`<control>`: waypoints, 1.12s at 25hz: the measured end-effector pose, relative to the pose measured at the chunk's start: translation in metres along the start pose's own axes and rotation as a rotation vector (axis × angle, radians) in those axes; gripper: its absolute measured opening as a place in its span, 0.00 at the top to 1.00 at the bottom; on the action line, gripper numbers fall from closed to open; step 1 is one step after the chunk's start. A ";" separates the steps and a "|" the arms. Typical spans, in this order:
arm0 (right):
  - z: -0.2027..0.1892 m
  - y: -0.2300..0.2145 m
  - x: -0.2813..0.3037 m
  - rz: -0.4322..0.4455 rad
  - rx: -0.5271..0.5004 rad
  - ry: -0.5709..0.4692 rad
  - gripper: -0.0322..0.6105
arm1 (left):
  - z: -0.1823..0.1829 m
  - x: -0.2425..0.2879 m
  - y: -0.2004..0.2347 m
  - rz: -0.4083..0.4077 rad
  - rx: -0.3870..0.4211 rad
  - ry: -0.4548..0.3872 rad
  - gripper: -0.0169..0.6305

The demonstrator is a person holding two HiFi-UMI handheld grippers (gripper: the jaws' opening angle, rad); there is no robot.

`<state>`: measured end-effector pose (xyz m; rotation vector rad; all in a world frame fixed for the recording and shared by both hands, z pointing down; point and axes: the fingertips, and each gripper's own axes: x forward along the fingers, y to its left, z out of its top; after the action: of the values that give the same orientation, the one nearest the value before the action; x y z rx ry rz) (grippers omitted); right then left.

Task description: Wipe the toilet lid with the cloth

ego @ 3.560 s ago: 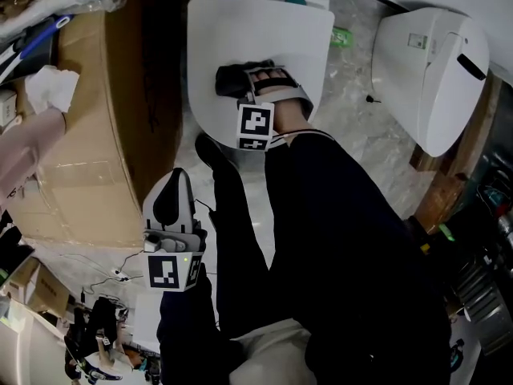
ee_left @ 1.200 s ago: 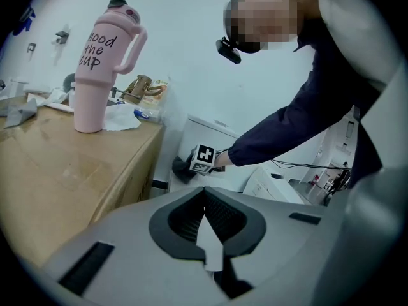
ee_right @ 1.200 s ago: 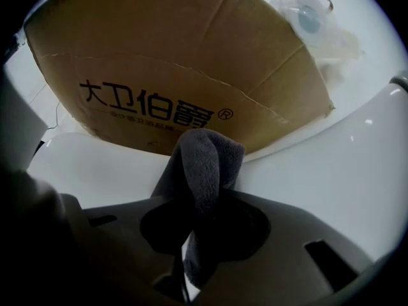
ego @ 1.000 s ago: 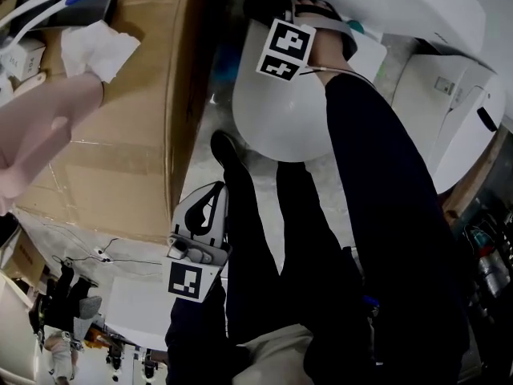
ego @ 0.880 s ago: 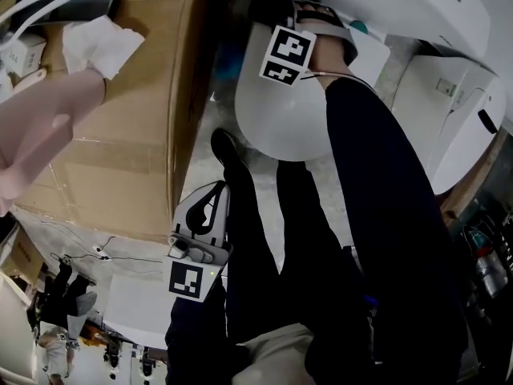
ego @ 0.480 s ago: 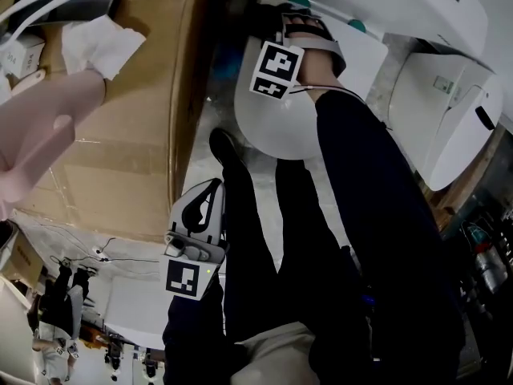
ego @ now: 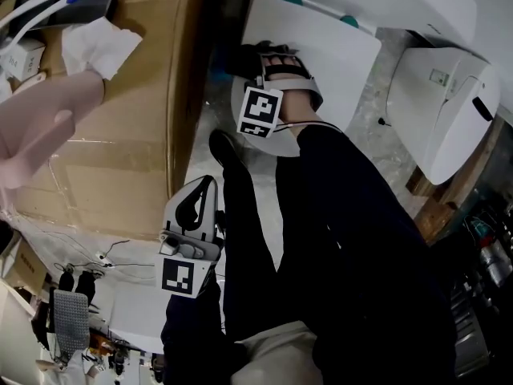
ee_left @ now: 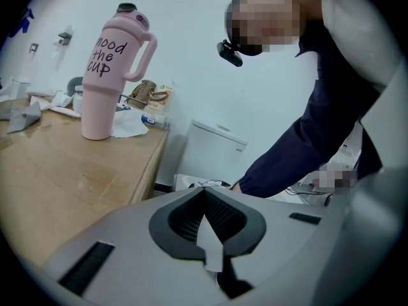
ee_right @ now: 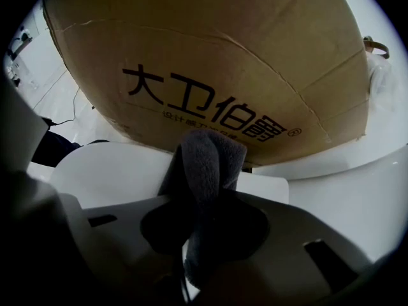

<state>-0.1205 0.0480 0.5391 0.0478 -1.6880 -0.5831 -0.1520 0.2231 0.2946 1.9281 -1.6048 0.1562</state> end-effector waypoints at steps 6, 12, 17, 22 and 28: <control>0.009 0.042 -0.014 0.044 -0.010 -0.026 0.84 | -0.011 -0.008 0.004 0.058 -0.024 0.010 0.95; 0.015 0.083 -0.028 0.085 -0.034 -0.035 0.84 | -0.009 -0.015 0.004 0.069 -0.009 -0.014 0.95; 0.018 0.108 -0.038 0.114 -0.042 -0.037 0.84 | -0.009 -0.021 0.005 0.076 -0.006 -0.015 0.95; 0.021 0.130 -0.046 0.147 -0.042 -0.049 0.84 | -0.005 -0.026 0.007 0.089 -0.006 -0.060 0.95; 0.023 0.146 -0.051 0.198 -0.021 -0.047 0.84 | -0.013 -0.030 0.005 0.088 0.011 -0.038 0.95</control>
<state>-0.0891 0.2015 0.5488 -0.1477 -1.7077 -0.4563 -0.1608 0.2553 0.2930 1.8799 -1.7188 0.1655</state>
